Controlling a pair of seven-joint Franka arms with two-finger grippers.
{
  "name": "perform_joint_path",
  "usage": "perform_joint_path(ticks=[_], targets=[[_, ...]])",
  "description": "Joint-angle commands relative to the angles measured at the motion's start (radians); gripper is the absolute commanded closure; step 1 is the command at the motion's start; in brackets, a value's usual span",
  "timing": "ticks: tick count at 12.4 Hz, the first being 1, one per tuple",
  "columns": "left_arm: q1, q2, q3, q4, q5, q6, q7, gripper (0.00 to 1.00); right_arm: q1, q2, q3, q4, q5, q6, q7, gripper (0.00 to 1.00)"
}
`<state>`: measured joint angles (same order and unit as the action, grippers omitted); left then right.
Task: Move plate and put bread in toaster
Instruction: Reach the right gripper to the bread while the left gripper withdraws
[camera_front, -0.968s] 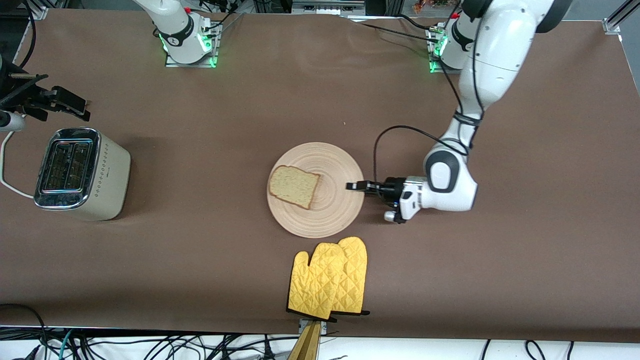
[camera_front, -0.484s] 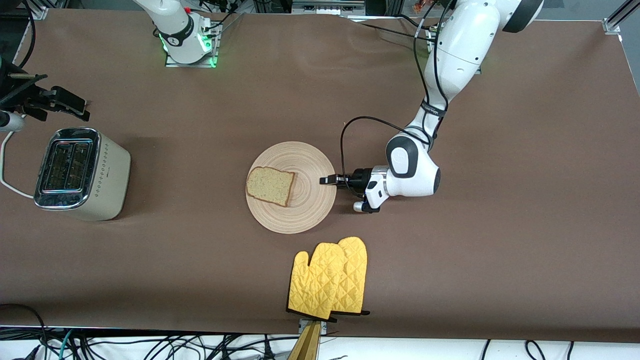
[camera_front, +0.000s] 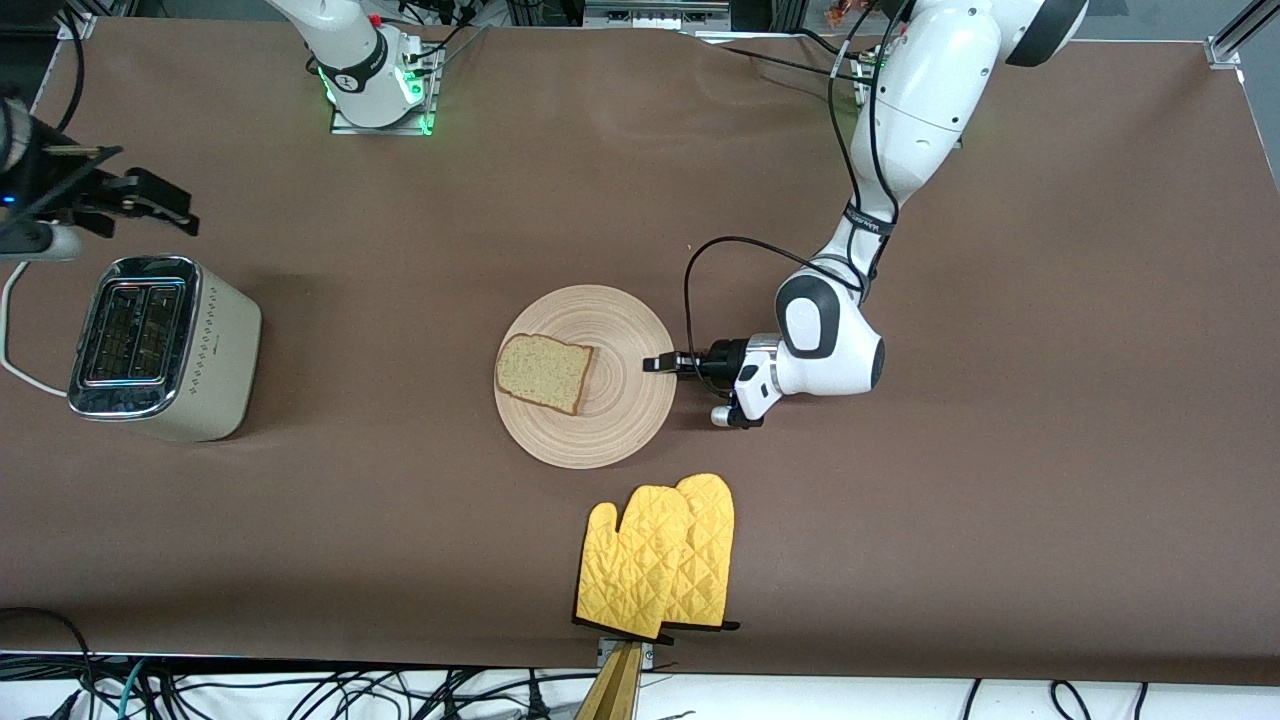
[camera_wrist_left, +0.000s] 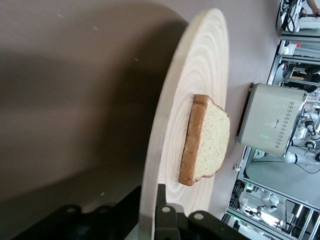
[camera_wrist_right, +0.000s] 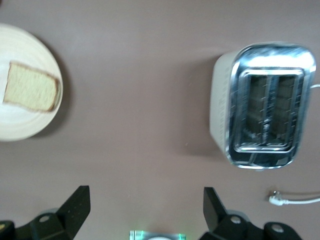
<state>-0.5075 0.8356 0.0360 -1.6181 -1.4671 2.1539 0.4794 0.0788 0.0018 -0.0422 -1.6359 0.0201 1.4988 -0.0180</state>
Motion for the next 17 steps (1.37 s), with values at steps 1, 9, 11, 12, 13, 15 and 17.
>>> perform_joint_path(ticks=[1, 9, 11, 12, 13, 15, 17], targets=[[0.030, -0.018, 0.015, -0.035, -0.003, -0.064, 0.005, 0.57, 0.036, 0.049, 0.022, 0.002, 0.006, -0.063, 0.009, 0.00], [0.281, -0.216, 0.041, -0.120, 0.339, -0.302, -0.034, 0.00, 0.209, 0.256, 0.047, -0.074, 0.014, 0.297, 0.572, 0.00], [0.366, -0.295, 0.039, -0.118, 0.448, -0.333, -0.028, 0.00, 0.229, 0.311, 0.085, -0.088, 0.030, 0.429, 0.682, 0.02], [0.374, -0.343, 0.039, -0.117, 0.543, -0.333, -0.027, 0.00, 0.230, 0.323, 0.094, -0.122, 0.091, 0.517, 0.696, 0.12], [0.374, -0.392, 0.039, -0.118, 0.624, -0.332, -0.025, 0.00, 0.230, 0.323, 0.097, -0.186, 0.171, 0.634, 0.693, 0.15], [0.374, -0.488, 0.039, -0.117, 0.802, -0.324, -0.024, 0.00, 0.231, 0.323, 0.148, -0.327, 0.187, 0.844, 0.670, 0.37], [0.449, -0.593, 0.044, -0.112, 0.898, -0.307, -0.031, 0.00, 0.231, 0.389, 0.185, -0.410, 0.187, 1.064, 0.652, 0.51]])
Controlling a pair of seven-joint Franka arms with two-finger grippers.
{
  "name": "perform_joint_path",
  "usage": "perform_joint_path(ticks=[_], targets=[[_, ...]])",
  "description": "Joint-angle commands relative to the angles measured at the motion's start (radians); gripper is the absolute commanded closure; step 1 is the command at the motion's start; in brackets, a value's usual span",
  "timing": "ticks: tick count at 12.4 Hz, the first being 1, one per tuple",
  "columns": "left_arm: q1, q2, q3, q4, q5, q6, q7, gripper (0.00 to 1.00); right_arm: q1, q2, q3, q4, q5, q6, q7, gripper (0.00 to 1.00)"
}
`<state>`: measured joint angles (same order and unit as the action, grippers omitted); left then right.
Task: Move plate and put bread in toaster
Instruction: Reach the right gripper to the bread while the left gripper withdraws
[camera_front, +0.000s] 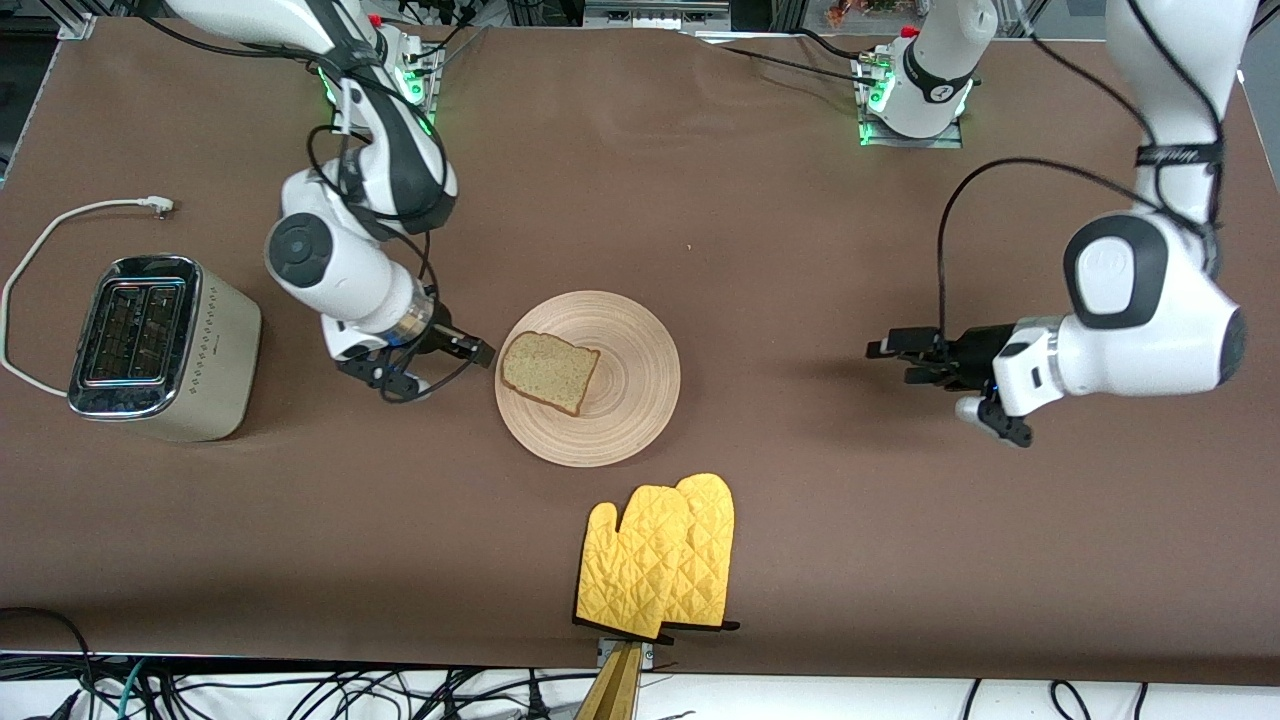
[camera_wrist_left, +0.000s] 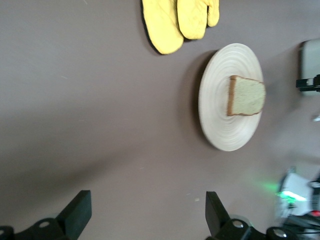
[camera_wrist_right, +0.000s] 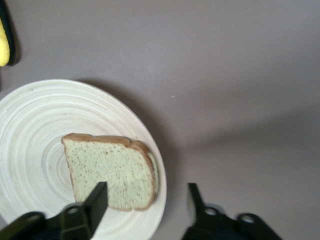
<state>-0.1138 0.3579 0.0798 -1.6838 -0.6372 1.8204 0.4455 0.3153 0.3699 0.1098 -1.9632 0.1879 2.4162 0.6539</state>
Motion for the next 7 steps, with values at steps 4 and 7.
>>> perform_joint_path(ticks=[4, 7], targets=[[0.140, -0.262, 0.014, -0.059, 0.072, 0.059, -0.005, 0.00, 0.007, 0.067, 0.042, -0.101, 0.015, 0.207, -0.097, 0.54], [0.132, -0.387, 0.037, -0.057, 0.238, -0.030, -0.054, 0.00, 0.013, 0.073, 0.042, -0.102, 0.015, 0.225, -0.103, 0.57]])
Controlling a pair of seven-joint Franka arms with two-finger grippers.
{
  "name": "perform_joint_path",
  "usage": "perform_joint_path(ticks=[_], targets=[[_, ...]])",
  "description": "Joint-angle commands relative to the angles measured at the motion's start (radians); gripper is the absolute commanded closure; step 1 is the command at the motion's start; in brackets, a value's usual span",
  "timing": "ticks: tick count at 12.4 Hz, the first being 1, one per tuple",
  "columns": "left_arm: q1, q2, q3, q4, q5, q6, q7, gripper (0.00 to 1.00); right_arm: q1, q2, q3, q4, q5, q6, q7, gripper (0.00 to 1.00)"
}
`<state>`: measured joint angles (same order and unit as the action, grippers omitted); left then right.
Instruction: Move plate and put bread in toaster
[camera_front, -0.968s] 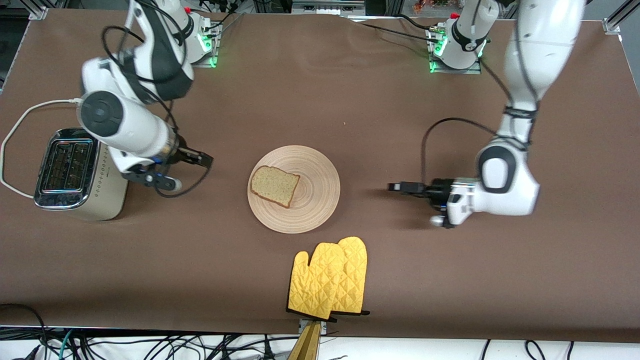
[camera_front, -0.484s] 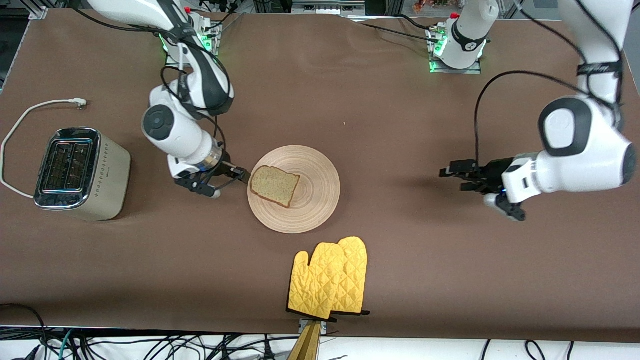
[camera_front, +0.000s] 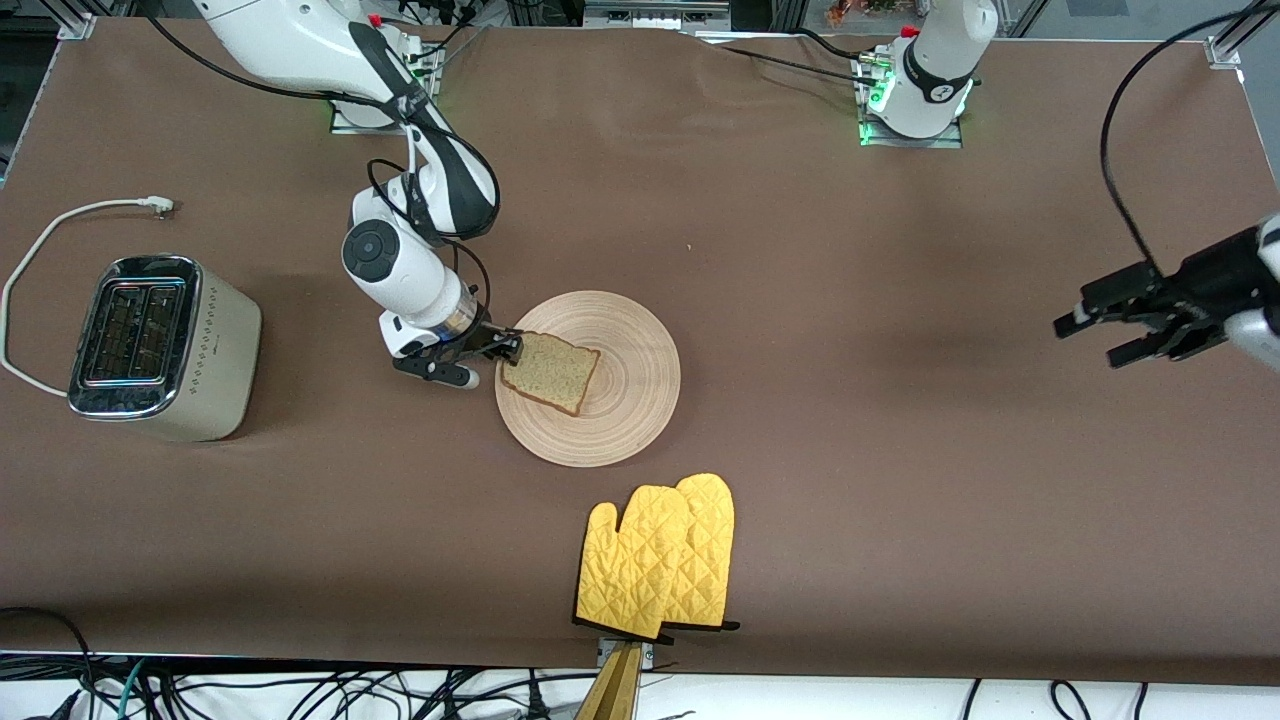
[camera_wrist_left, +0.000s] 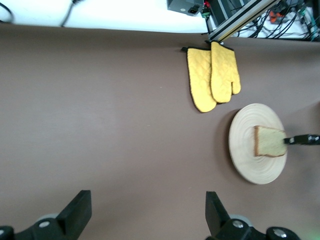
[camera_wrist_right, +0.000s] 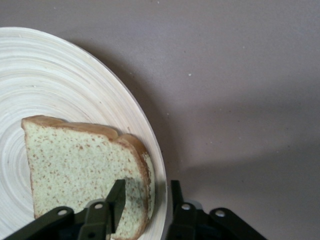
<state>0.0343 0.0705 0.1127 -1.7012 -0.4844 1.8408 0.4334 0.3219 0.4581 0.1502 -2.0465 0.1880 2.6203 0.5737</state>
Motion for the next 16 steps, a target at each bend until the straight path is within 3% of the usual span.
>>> perform_joint_path(ticks=[1, 4, 6, 9, 10, 11, 14, 16], targets=[[-0.024, -0.138, 0.004, -0.038, 0.137, -0.087, -0.091, 0.00, 0.006, -0.013, 0.003, -0.017, 0.013, 0.026, -0.025, 0.58], [-0.063, -0.202, -0.008, -0.037, 0.281, -0.150, -0.212, 0.00, 0.023, 0.013, 0.002, -0.018, 0.013, 0.095, -0.047, 0.61], [-0.068, -0.216, -0.066, -0.037, 0.349, -0.182, -0.280, 0.00, 0.023, 0.016, 0.002, -0.018, 0.013, 0.098, -0.060, 0.73], [-0.076, -0.215, -0.143, -0.025, 0.447, -0.202, -0.441, 0.00, 0.023, 0.023, 0.002, -0.021, 0.013, 0.090, -0.069, 0.76], [-0.076, -0.210, -0.149, -0.021, 0.458, -0.207, -0.449, 0.00, 0.026, 0.025, 0.002, -0.021, 0.013, 0.090, -0.071, 0.85], [-0.065, -0.204, -0.148, -0.018, 0.458, -0.209, -0.449, 0.00, 0.031, 0.019, 0.002, -0.021, 0.013, 0.086, -0.078, 1.00], [-0.039, -0.193, -0.139, -0.018, 0.461, -0.238, -0.447, 0.00, 0.031, -0.024, 0.000, -0.009, 0.013, 0.014, -0.092, 1.00], [-0.007, -0.186, -0.139, -0.018, 0.461, -0.244, -0.446, 0.00, 0.031, -0.085, -0.024, 0.037, 0.010, -0.163, -0.092, 1.00]])
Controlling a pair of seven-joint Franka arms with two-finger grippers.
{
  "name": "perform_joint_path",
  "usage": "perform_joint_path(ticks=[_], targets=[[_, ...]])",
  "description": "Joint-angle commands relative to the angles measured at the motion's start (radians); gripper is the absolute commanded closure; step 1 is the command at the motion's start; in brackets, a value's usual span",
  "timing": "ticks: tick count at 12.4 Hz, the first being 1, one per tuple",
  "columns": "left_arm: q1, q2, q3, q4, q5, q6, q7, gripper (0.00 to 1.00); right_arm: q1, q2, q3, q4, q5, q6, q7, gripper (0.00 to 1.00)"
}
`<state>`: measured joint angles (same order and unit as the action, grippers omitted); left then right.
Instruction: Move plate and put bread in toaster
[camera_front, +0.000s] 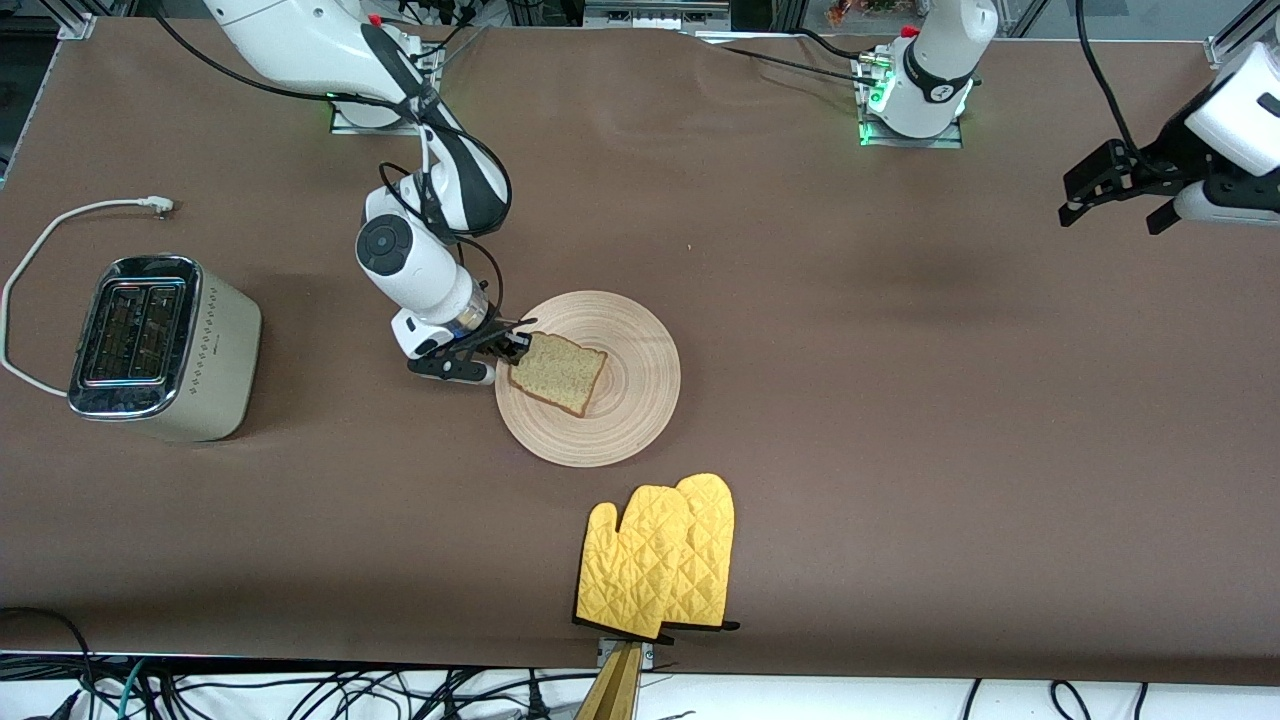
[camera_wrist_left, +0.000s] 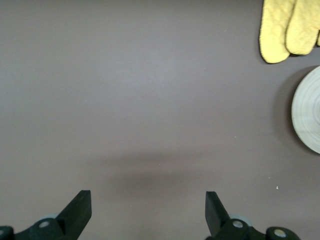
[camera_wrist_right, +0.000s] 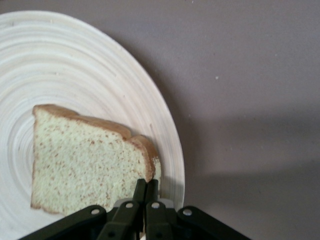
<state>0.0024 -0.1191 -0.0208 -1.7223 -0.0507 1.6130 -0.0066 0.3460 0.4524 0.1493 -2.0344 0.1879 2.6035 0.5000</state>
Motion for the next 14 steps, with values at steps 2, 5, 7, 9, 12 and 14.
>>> perform_joint_path(ticks=[2, 5, 7, 9, 12, 14], targets=[[0.031, 0.010, -0.005, 0.003, 0.028, -0.018, -0.004, 0.00, 0.007, -0.135, -0.063, 0.089, -0.007, -0.331, -0.020, 1.00], [0.047, 0.012, -0.005, 0.004, 0.026, -0.016, 0.002, 0.00, 0.007, -0.173, -0.129, 0.236, -0.175, -0.676, -0.041, 1.00], [0.047, 0.019, -0.008, 0.019, 0.028, -0.012, 0.004, 0.00, 0.002, -0.173, -0.213, 0.328, -0.234, -0.863, -0.210, 1.00], [0.045, 0.053, -0.014, 0.062, 0.028, -0.012, 0.004, 0.00, -0.002, -0.173, -0.356, 0.365, -0.272, -0.916, -0.457, 1.00], [0.045, 0.055, -0.014, 0.066, 0.026, -0.016, 0.004, 0.00, -0.002, -0.170, -0.531, 0.420, -0.411, -0.951, -0.751, 1.00], [0.045, 0.055, -0.013, 0.066, 0.026, -0.016, 0.004, 0.00, -0.007, -0.166, -0.545, 0.518, -0.520, -1.057, -0.825, 1.00]])
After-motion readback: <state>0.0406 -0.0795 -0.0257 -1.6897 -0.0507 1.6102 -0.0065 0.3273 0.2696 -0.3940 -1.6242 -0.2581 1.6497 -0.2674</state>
